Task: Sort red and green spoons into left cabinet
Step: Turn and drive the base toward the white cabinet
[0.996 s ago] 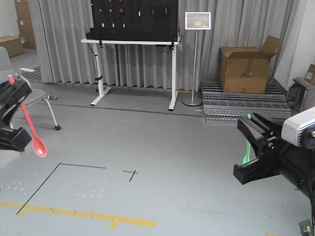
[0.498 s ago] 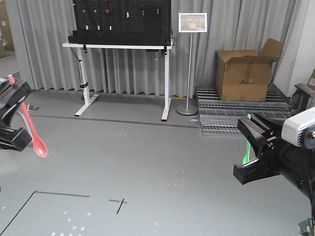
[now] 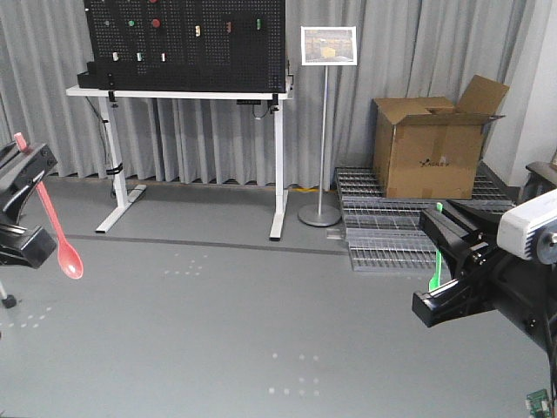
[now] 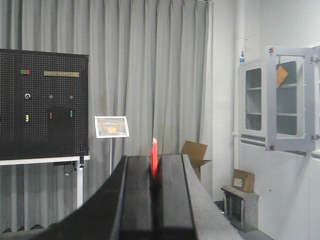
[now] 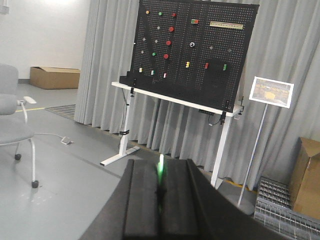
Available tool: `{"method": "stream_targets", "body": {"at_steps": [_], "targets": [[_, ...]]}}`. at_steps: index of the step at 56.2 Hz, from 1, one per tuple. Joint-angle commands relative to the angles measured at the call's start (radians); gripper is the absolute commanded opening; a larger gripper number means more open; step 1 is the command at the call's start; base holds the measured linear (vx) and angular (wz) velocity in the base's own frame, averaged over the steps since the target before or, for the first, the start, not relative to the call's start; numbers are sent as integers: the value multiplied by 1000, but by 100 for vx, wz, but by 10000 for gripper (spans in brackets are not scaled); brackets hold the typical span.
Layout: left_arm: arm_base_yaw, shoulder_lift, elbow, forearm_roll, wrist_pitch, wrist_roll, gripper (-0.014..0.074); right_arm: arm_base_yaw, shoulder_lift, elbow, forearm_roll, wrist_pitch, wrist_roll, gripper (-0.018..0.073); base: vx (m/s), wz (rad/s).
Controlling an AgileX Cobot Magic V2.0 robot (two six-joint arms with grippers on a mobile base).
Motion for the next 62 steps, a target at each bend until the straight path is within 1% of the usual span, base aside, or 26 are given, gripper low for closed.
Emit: {"method": "stream_targets", "body": {"at_steps": [1, 62], "targets": [[-5, -17, -31, -20, -65, 1, -6, -2, -23, -27, 6, -77, 1, -9, 63, -3], [-5, -17, -31, -20, -66, 1, -6, -2, -23, -27, 6, -77, 1, -9, 61, -3]]}}
